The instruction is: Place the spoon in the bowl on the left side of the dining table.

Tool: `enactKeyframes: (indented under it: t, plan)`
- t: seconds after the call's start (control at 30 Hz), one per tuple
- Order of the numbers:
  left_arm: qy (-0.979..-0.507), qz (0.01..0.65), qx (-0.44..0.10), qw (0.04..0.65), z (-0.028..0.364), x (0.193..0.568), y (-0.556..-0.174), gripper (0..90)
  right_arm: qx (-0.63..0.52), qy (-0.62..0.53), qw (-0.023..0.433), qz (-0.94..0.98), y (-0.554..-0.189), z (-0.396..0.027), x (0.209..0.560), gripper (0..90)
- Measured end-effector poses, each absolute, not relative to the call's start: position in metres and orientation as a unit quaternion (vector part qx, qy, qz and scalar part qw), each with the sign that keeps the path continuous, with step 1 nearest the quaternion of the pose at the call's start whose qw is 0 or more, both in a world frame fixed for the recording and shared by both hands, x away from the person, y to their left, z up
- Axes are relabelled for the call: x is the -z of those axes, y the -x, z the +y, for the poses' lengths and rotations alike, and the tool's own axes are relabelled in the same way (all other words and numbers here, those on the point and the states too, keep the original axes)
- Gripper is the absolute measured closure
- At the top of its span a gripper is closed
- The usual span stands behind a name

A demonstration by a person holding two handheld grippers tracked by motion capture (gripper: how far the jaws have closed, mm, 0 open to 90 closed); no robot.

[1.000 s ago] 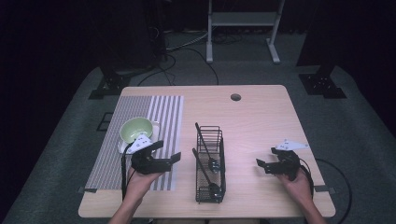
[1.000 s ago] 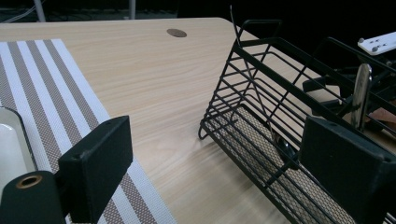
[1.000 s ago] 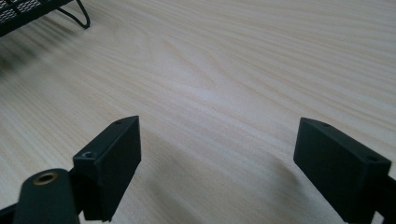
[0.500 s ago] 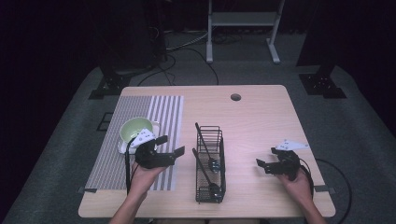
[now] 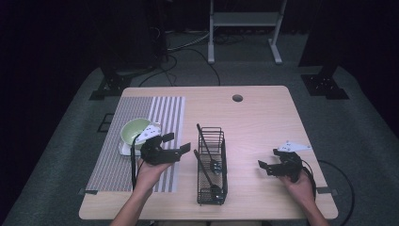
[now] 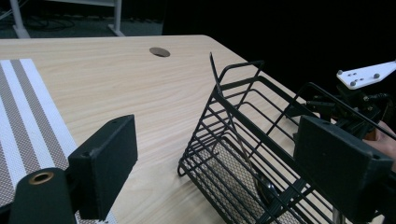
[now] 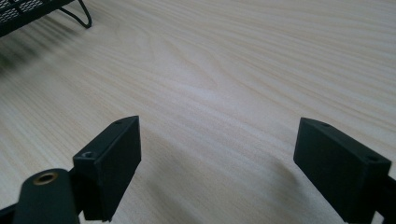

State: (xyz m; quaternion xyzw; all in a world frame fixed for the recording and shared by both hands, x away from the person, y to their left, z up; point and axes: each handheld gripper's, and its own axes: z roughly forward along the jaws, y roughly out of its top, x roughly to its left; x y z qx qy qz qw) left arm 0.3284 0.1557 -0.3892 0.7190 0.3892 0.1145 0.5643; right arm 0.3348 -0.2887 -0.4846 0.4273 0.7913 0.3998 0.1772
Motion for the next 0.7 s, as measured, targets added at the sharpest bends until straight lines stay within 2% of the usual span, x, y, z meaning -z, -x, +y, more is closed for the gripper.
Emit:
enactKeyframes:
  t: [0.37, 0.43, 0.7]
  plan:
    - [-0.71, 0.396, -0.092, 0.576, 0.151, 0.387, -0.342, 14.8, -0.4, -0.428, 0.177, 0.791, -0.335, -0.289, 0.485, 14.0]
    - [-0.712, 0.389, -0.09, 0.578, 0.15, 0.386, -0.344, 19.0, -0.399, -0.427, 0.176, 0.792, -0.335, -0.288, 0.485, 14.0]
    - [-0.714, 0.386, -0.087, 0.577, 0.143, 0.383, -0.35, 19.2, -0.4, -0.427, 0.177, 0.792, -0.335, -0.288, 0.485, 13.9]
